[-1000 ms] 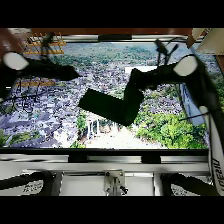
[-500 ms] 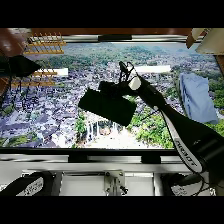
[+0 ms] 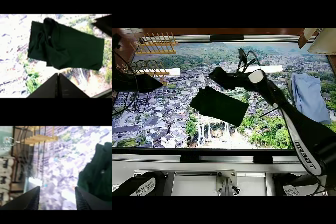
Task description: Fold the shirts.
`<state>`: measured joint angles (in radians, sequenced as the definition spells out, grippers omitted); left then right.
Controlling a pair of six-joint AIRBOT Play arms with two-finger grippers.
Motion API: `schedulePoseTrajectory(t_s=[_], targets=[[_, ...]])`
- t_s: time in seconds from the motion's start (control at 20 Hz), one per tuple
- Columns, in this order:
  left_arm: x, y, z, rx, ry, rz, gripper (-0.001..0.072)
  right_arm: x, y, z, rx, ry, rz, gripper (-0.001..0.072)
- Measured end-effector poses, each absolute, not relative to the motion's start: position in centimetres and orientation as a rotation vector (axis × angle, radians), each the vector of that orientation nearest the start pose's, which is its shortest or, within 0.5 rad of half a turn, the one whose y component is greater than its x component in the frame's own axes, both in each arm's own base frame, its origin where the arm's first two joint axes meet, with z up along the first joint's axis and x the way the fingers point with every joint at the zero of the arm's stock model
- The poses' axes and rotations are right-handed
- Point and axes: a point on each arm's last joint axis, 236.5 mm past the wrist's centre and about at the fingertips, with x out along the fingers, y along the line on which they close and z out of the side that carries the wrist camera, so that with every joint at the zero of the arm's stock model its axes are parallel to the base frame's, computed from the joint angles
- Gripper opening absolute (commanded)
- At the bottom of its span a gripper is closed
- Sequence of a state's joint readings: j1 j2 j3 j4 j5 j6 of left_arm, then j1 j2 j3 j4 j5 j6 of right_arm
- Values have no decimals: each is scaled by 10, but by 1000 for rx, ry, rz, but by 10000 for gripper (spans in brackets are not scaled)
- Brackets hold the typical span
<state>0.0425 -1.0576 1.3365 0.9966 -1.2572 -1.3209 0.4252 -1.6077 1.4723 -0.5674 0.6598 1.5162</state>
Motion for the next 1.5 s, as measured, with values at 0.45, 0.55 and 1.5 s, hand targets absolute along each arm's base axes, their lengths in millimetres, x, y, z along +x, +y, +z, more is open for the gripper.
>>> schedulePoseTrajectory(t_s=[0.45, 0.55, 1.5], targets=[[370, -116, 173, -209, 893, -512, 29, 401, 172, -17, 423, 1446, 263, 672], [374, -119, 178, -230, 867, -520, 29, 386, 166, -39, 432, 1506, 234, 672], [380, -139, 201, -337, 793, -582, 30, 446, 230, 56, 703, 1187, 600, 74]])
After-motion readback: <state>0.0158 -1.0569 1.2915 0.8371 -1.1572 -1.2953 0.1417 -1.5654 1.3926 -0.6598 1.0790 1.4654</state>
